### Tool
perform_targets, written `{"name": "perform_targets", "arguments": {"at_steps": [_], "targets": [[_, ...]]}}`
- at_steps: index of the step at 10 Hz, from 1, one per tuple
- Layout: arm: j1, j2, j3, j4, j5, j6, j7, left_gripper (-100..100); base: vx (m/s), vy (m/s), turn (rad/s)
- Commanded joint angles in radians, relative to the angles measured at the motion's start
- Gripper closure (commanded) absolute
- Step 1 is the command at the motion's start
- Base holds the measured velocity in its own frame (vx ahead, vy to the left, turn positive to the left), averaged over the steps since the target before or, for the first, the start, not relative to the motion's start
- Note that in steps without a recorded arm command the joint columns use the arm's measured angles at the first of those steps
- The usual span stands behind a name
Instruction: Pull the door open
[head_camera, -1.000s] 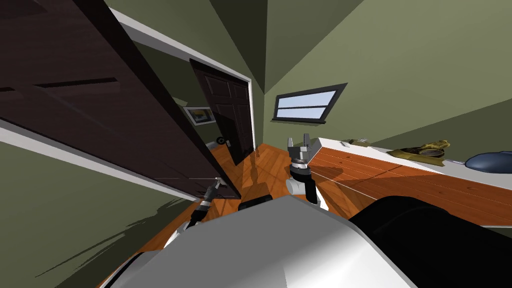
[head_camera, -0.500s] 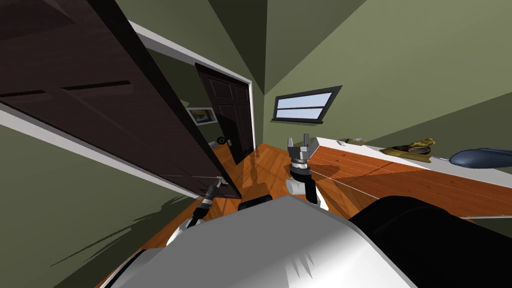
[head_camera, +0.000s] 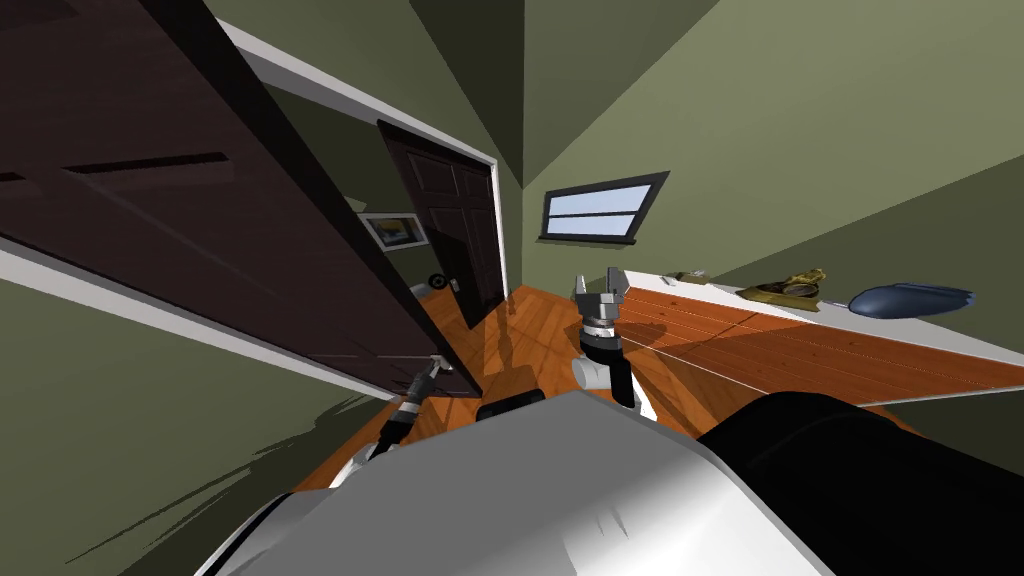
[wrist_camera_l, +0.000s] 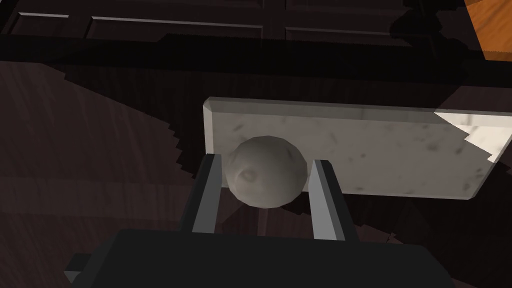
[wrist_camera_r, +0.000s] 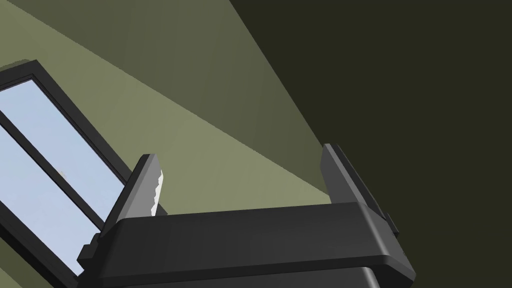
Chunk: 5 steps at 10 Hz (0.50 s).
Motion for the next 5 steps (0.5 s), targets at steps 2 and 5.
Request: {"name": "perform_targets", "arguments": {"at_steps": [2, 5], "targets": [[0.036, 0.005, -0.001, -0.043, 0.000, 0.011, 0.004, 100, -0.047, 0.014, -0.022], [0.032, 0.018, 0.000, 0.037, 0.001, -0.019, 0.011, 100, -0.119, 0.076, -0.178]]}}
